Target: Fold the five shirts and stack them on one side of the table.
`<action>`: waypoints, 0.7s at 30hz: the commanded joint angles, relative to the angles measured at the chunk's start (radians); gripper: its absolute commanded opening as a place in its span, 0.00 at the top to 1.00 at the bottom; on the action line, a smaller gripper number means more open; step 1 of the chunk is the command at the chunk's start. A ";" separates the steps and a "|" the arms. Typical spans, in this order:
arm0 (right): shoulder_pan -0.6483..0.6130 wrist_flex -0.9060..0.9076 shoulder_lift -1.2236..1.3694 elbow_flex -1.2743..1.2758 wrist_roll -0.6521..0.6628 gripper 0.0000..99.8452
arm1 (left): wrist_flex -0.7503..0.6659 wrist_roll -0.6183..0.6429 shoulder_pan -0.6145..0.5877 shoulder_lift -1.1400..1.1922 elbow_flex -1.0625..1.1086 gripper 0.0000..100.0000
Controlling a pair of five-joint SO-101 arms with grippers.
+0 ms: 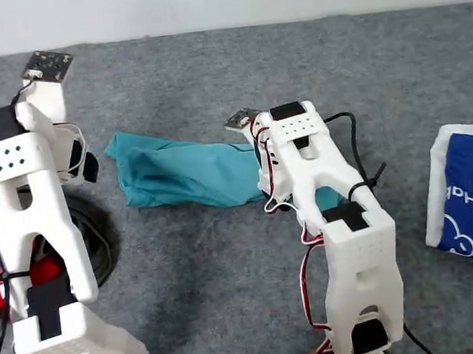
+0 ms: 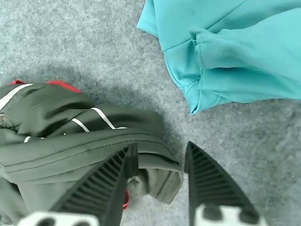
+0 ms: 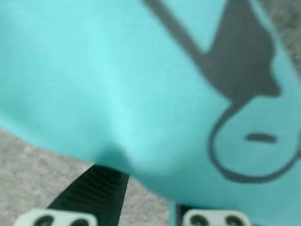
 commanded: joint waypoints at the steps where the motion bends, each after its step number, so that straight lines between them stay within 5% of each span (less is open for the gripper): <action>1: -0.019 -0.001 0.004 -0.023 0.009 0.98 | 0.005 -0.006 0.000 -0.051 -0.004 0.83; 12: 0.059 0.335 -0.236 -0.186 0.149 0.99 | 0.021 -0.083 0.000 -0.060 -0.002 0.83; 21: 0.242 0.331 -0.670 0.040 0.331 0.99 | 0.023 -0.121 0.021 -0.049 0.007 0.83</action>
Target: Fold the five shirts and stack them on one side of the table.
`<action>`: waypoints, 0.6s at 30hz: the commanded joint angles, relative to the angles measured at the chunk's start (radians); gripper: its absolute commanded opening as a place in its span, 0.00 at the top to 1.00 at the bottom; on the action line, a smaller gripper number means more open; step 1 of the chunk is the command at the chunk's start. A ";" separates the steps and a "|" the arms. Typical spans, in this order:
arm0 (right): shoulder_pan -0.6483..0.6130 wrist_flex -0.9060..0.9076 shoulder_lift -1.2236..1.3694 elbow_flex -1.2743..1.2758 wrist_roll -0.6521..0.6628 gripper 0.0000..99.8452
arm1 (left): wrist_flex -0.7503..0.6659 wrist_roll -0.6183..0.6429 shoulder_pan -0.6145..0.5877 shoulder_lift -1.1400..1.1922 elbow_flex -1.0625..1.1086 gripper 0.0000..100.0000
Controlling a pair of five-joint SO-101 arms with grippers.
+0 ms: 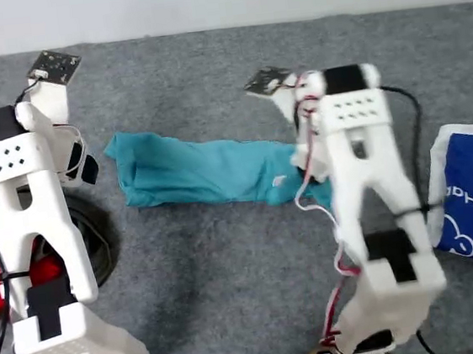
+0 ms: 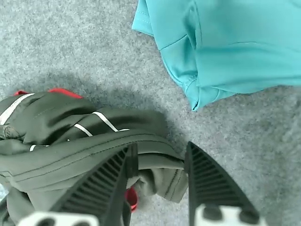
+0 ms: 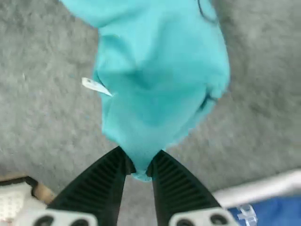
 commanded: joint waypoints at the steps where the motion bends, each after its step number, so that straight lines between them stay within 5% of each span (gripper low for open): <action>1: 0.110 0.044 -0.214 0.066 0.064 0.99 | 0.023 -0.049 0.034 -0.049 0.019 0.83; 11: 0.354 0.039 -0.386 0.184 0.180 0.99 | -0.175 -0.180 0.262 -0.034 0.263 0.83; 18: 0.519 0.038 -0.400 0.187 0.292 0.99 | -0.137 -0.265 0.315 0.114 0.268 0.77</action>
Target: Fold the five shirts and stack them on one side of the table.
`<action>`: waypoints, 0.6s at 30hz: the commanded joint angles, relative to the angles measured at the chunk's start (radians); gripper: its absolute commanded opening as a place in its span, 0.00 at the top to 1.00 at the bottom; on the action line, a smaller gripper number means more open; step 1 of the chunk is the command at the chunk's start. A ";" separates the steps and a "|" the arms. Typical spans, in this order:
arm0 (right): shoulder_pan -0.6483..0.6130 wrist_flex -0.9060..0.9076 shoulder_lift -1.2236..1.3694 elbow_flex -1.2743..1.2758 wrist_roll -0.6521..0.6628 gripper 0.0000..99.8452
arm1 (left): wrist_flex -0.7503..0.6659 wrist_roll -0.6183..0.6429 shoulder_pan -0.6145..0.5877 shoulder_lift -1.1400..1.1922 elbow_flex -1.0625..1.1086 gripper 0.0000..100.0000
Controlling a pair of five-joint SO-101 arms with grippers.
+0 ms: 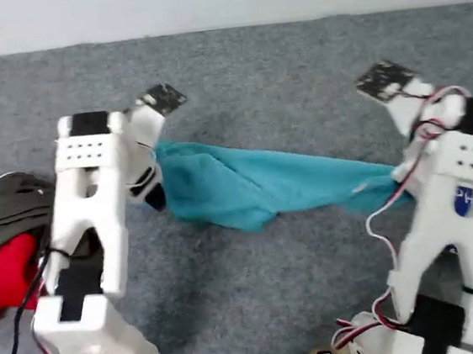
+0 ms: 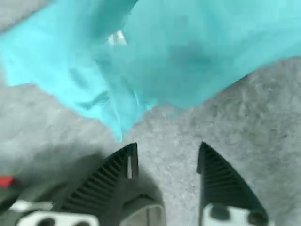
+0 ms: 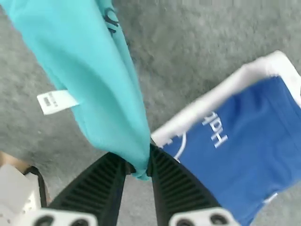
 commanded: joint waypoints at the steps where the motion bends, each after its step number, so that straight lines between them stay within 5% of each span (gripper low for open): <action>1: 0.050 0.038 -0.031 -0.003 0.044 0.99 | 0.025 -0.054 0.035 0.034 -0.004 0.77; 18: 0.030 0.036 -0.033 -0.002 0.041 0.99 | -0.006 -0.072 0.244 0.130 0.024 0.77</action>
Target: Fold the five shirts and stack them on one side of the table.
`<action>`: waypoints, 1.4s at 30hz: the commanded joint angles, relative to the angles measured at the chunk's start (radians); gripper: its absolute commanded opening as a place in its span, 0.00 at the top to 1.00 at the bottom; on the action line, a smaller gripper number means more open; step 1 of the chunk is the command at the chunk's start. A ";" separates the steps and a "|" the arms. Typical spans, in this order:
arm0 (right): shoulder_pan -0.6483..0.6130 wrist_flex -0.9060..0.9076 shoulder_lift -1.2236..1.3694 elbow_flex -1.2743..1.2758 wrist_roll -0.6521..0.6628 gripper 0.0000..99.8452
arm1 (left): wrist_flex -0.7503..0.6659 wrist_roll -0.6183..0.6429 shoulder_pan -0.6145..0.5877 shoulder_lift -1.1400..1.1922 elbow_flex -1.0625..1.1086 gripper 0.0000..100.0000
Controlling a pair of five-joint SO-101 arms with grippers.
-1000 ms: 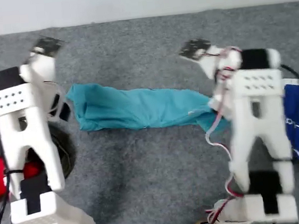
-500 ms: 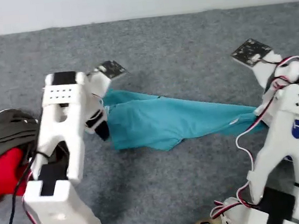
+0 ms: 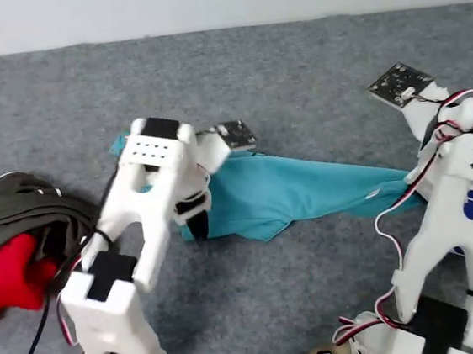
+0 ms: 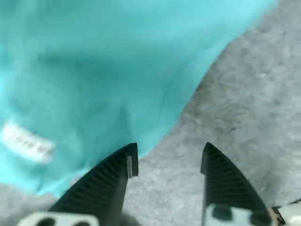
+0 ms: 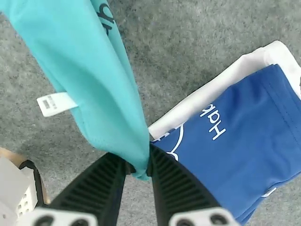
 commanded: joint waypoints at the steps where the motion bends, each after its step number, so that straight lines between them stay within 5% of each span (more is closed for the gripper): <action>1: -0.001 0.036 -0.035 -0.008 0.009 0.99 | -0.051 -0.008 0.000 0.041 -0.004 0.77; 10: -0.004 0.038 -0.039 -0.008 -0.026 0.99 | -0.114 0.052 -0.014 0.176 -0.053 0.78; 15: -0.005 0.038 -0.042 -0.009 -0.040 0.99 | -0.135 0.086 -0.005 0.180 -0.099 0.93; 17: -0.002 0.039 -0.042 -0.014 -0.040 0.99 | -0.097 0.086 -0.003 0.155 -0.130 0.99; 25: -0.050 0.002 -0.150 -0.015 -0.040 0.99 | 0.147 0.091 -0.011 -0.150 -0.358 0.99; 42: -0.105 -0.605 -0.475 -0.017 -0.040 0.99 | 0.107 0.091 -0.198 -0.618 -0.668 0.99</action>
